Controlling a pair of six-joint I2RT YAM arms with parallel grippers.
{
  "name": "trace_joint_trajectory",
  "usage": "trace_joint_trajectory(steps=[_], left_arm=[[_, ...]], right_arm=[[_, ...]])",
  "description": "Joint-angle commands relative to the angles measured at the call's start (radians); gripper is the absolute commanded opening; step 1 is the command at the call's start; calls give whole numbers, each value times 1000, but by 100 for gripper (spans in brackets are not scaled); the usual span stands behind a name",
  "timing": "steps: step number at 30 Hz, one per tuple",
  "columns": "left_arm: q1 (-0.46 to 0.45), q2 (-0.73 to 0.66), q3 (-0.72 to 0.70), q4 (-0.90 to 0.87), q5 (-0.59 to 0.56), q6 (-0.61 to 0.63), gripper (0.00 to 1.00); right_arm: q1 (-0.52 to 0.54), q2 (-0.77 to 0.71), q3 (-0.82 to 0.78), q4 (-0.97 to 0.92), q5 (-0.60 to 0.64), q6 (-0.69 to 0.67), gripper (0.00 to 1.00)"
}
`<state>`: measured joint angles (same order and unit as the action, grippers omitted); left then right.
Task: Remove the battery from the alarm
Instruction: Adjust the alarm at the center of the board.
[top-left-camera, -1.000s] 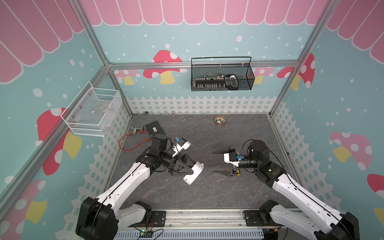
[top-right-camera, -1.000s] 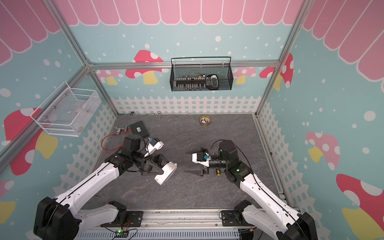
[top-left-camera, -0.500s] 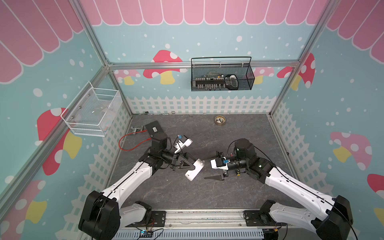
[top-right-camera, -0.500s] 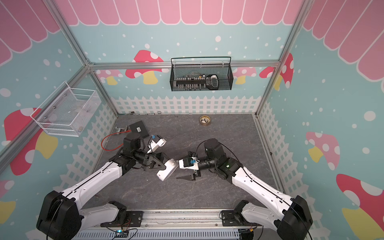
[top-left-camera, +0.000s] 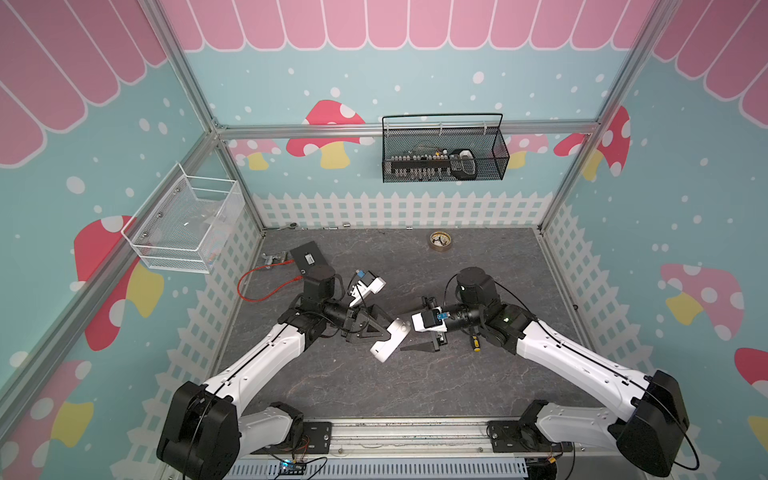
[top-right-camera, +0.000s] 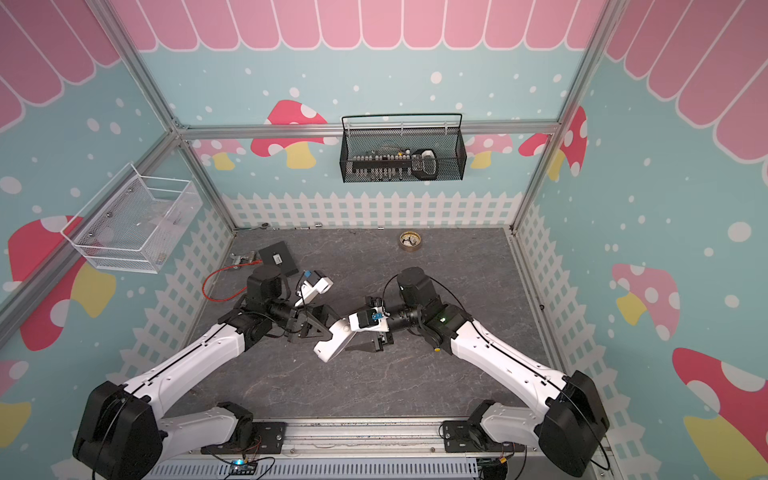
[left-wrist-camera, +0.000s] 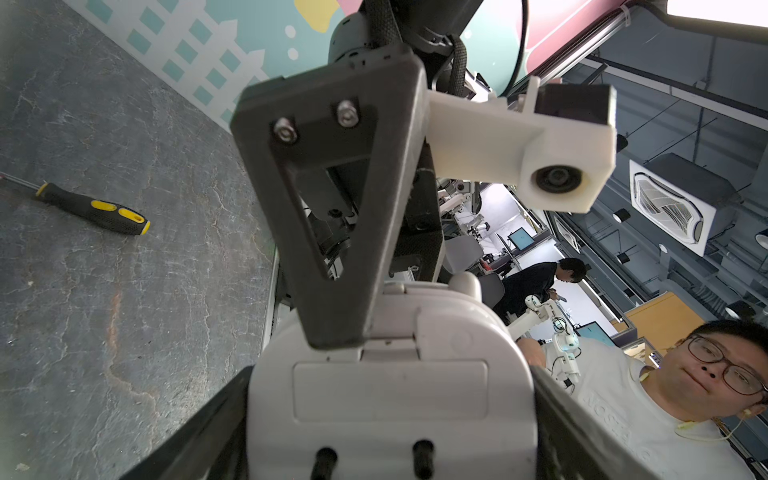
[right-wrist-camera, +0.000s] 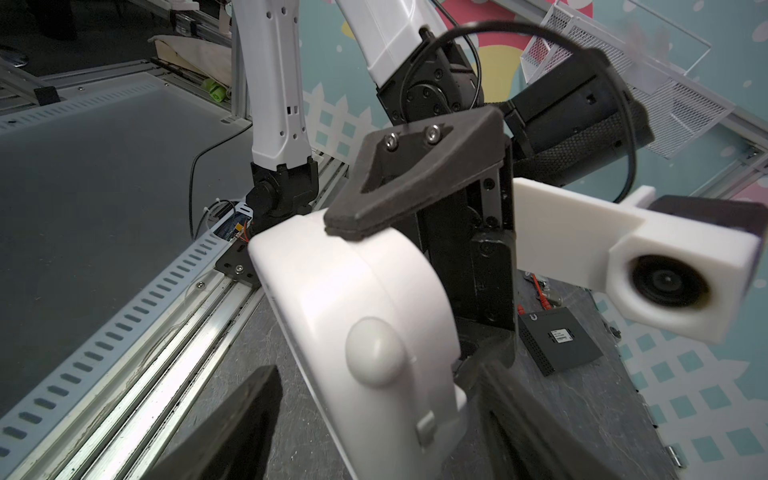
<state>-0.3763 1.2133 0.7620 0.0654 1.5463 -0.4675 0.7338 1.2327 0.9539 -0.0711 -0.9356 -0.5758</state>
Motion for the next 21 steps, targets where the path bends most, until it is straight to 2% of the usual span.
trace_joint_trajectory(steps=[1,5,10,17,21], left_arm=[[-8,-17,10,24,164,-4,33],[-10,-17,8,23,163,-4,33],[-7,-15,8,24,161,1,33],[4,4,21,12,148,18,32],[11,32,47,-57,130,84,34]], right_arm=[[6,26,41,-11,-55,-28,77],[6,56,74,-10,-92,-28,74],[6,71,75,-23,-130,-16,61],[7,31,35,-35,-129,25,38],[7,3,3,7,-127,116,19]])
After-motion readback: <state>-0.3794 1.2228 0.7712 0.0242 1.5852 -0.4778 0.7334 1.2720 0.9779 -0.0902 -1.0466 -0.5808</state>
